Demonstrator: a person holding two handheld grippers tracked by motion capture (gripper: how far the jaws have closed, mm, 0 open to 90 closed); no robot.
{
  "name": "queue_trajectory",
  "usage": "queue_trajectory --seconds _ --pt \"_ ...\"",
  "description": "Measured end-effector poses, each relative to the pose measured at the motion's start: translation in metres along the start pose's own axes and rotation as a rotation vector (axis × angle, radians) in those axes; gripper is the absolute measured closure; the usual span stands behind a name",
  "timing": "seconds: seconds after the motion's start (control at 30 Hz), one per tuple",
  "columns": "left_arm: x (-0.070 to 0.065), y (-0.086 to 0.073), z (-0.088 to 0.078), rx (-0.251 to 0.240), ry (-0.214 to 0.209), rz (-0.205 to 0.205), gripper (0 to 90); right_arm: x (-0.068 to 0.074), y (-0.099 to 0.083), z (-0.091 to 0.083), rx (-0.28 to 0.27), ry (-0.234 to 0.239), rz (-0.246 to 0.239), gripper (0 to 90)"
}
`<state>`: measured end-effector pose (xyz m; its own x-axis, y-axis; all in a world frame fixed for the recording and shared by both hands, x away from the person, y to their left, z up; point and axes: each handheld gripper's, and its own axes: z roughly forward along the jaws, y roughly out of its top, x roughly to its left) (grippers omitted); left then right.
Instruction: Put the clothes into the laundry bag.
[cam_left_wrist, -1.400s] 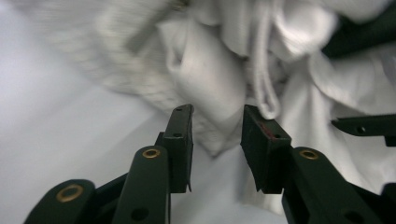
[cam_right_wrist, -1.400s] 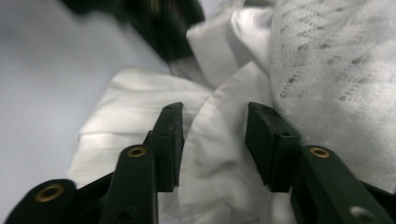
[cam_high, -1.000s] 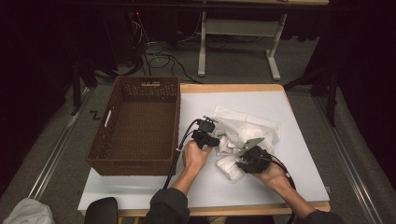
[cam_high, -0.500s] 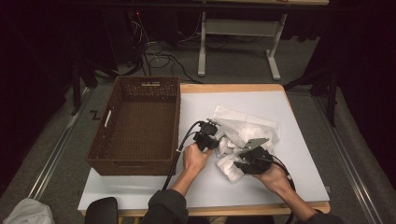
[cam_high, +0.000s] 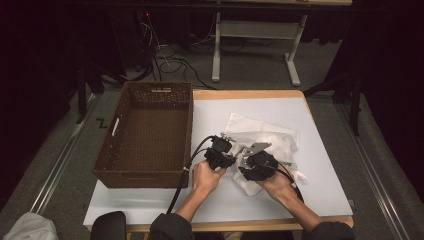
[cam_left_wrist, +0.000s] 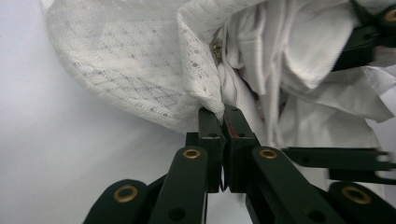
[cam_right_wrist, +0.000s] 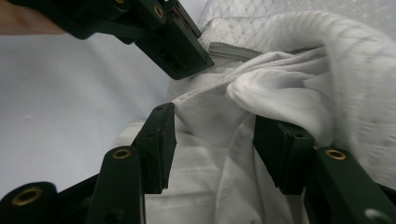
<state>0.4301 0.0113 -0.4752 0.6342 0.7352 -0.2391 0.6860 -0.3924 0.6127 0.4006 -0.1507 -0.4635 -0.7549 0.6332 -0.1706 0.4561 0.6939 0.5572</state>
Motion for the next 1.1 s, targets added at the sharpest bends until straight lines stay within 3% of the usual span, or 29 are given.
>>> queue_trajectory --seconds 0.13,0.2,0.23,0.27,0.4,0.53,0.7,0.87,1.0,1.1 --pt "-0.003 -0.001 -0.003 -0.003 -0.006 0.005 87.5 0.004 0.003 0.010 0.023 -0.025 -0.024 58.9" --pt "-0.002 -0.003 -0.005 -0.006 -0.010 0.005 87.5 0.002 0.003 0.014 0.025 -0.024 -0.026 76.8" --pt "-0.002 -0.004 -0.006 -0.007 -0.015 0.006 87.5 0.002 0.002 0.013 0.013 -0.047 -0.038 87.7" --pt "-0.002 -0.005 -0.009 -0.011 -0.018 0.009 87.6 0.001 0.001 0.012 0.005 -0.072 -0.045 90.0" --pt "-0.005 -0.009 -0.017 -0.021 -0.025 0.017 87.6 -0.012 -0.005 0.005 -0.018 -0.115 -0.017 90.0" --pt "-0.010 -0.012 -0.027 -0.021 -0.004 0.050 87.6 -0.023 -0.007 -0.006 -0.050 -0.141 0.011 90.0" --pt "-0.017 -0.017 -0.037 -0.017 0.035 0.082 87.7 -0.042 -0.009 -0.006 -0.034 -0.173 0.053 90.0" --pt "-0.020 -0.028 -0.038 0.027 0.078 0.116 87.7 -0.051 -0.009 0.001 -0.019 -0.189 0.076 90.0" --pt "-0.016 -0.034 -0.027 0.080 0.063 0.086 86.0 -0.047 -0.008 0.004 -0.010 -0.143 0.052 89.2" --pt "-0.018 -0.033 -0.028 0.067 0.067 0.086 79.4 -0.040 -0.009 -0.002 -0.023 -0.077 0.038 81.8"
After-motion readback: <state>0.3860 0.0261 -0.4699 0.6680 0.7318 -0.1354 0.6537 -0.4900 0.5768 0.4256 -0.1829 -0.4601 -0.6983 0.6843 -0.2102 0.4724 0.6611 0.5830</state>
